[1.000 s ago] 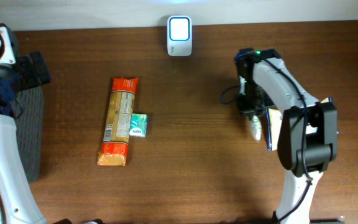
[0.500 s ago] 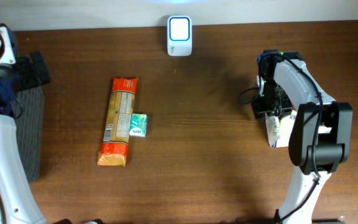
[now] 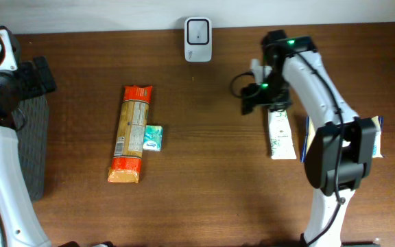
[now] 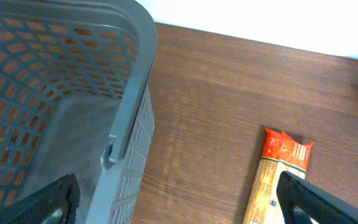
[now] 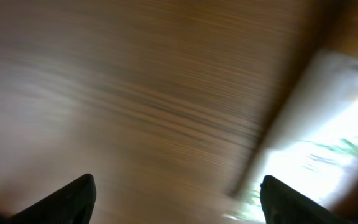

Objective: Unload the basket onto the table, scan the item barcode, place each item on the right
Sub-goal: 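Carry the tube right and set it down beside the snack bag, then move the right gripper to the green tissue pack and grasp it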

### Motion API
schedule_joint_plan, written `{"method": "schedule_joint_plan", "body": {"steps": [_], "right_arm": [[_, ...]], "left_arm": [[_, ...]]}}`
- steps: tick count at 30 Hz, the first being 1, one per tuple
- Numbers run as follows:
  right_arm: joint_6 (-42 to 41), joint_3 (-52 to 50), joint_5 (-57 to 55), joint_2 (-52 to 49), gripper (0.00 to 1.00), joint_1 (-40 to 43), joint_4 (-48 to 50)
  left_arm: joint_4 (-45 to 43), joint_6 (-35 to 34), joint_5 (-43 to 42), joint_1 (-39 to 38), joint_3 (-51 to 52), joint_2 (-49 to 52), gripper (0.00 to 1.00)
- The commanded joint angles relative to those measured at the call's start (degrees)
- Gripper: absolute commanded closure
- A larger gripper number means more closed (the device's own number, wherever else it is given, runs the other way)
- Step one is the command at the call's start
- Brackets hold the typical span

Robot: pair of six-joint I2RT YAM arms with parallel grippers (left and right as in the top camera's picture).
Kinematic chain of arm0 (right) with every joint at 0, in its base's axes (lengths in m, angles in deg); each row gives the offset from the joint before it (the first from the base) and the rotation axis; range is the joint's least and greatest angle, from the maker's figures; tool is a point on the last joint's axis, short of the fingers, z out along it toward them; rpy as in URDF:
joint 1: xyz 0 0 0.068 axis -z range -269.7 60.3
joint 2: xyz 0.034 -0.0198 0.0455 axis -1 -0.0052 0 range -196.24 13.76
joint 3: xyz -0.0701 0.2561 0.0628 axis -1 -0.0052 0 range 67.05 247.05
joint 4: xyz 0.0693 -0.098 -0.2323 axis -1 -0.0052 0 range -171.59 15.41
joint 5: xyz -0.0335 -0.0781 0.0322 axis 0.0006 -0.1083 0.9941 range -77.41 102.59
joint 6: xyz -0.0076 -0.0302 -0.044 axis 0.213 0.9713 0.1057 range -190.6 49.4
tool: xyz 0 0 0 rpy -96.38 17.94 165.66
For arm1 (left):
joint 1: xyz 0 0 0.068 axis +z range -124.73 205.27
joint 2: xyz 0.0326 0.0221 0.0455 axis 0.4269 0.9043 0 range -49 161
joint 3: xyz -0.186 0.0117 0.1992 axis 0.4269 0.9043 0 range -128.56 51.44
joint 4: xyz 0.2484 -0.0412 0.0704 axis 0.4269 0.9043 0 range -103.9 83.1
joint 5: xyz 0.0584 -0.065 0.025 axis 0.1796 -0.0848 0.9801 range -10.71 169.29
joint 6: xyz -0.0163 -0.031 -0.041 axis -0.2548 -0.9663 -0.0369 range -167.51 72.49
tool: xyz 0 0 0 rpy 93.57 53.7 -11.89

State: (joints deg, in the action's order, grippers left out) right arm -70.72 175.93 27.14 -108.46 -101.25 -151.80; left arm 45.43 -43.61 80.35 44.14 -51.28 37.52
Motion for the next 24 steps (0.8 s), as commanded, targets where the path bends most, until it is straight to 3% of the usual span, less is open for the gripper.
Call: {"method": "schedule_joint_plan", "body": {"steps": [1, 5, 10, 18, 24], "right_arm": [[-5.2, -0.2, 7.3, -0.1, 0.21, -6.5, 3.7], [-14.2, -3.0, 7.3, -0.1, 0.33, -13.8, 12.9], [-22.1, -7.2, 3.2, -0.1, 0.35, -20.7, 21.5], [-24.7, -13.0, 2.3, -0.1, 0.4, -25.2, 27.1], [-27.1, -15.7, 2.8, -0.1, 0.52, -25.4, 30.3]], "left_arm": [[-0.1, 0.9, 0.2, 0.2, -0.7, -0.3, 0.01], [-0.1, 0.9, 0.2, 0.2, -0.7, -0.3, 0.01], [-0.1, 0.9, 0.2, 0.2, -0.7, -0.3, 0.01], [-0.1, 0.9, 0.2, 0.2, -0.7, -0.3, 0.01], [-0.1, 0.9, 0.2, 0.2, -0.7, -0.3, 0.01]]}}
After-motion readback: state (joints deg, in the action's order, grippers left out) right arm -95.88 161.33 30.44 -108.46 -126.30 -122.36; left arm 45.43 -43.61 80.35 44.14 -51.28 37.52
